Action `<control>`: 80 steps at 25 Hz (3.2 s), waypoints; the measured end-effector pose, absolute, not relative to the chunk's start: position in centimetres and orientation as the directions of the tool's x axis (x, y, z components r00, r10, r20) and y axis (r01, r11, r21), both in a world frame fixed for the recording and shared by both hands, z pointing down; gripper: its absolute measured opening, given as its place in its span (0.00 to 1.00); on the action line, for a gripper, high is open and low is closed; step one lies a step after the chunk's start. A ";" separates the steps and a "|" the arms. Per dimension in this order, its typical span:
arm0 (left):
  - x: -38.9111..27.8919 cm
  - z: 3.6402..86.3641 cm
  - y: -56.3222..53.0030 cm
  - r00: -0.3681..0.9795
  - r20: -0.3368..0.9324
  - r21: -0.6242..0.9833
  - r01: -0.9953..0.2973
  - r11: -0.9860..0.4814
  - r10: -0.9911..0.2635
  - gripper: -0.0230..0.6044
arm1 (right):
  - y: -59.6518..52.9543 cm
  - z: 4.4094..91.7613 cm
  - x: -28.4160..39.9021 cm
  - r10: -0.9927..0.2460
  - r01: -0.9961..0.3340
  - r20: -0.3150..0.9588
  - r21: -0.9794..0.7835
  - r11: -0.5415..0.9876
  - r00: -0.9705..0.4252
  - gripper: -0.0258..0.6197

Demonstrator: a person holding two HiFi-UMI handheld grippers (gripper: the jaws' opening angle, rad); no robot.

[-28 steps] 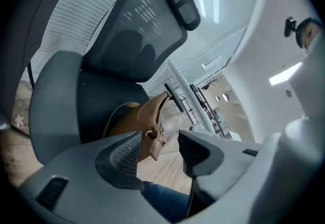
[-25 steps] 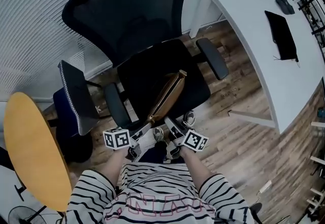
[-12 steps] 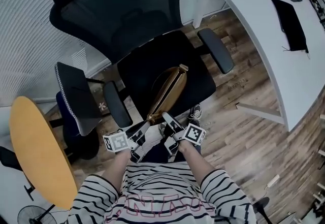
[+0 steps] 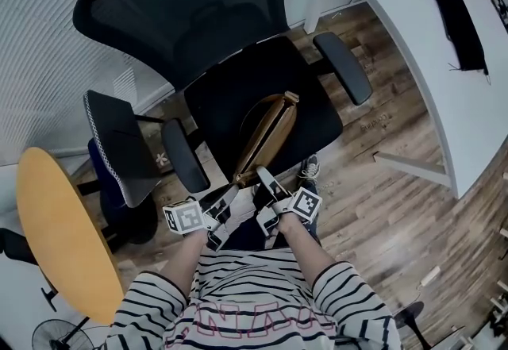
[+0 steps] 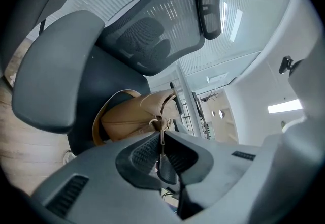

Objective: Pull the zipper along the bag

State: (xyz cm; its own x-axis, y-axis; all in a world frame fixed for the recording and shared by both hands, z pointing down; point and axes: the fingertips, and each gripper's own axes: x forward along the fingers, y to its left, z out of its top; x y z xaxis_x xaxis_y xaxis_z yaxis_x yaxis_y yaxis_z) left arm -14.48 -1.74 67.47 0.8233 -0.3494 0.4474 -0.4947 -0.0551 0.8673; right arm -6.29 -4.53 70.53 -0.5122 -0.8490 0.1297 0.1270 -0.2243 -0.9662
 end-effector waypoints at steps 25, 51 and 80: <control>-14.2 68.1 -0.5 0.786 0.549 0.755 -0.612 -0.236 -0.283 0.11 | -3.3 67.4 -8.8 -0.799 0.074 -0.041 -0.997 -0.004 -0.600 0.12; -14.0 67.4 -0.7 0.735 0.552 0.761 -0.637 -0.122 -0.394 0.11 | -7.2 69.1 -6.1 -0.652 -0.523 0.322 -0.841 0.136 -0.687 0.10; -14.0 66.4 -1.5 0.680 0.590 0.743 -0.668 -0.035 -0.436 0.11 | -12.0 69.9 -3.4 -0.551 -0.712 0.478 -0.602 0.361 -0.684 0.10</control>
State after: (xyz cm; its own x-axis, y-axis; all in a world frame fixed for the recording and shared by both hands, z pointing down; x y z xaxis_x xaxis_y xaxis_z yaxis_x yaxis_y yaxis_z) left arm -14.00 -1.51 66.43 0.6795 -0.4358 0.5902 -0.6680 -0.0349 0.7433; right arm -3.38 -12.01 69.92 -0.6839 -0.5515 0.4776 -0.7119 0.3611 -0.6024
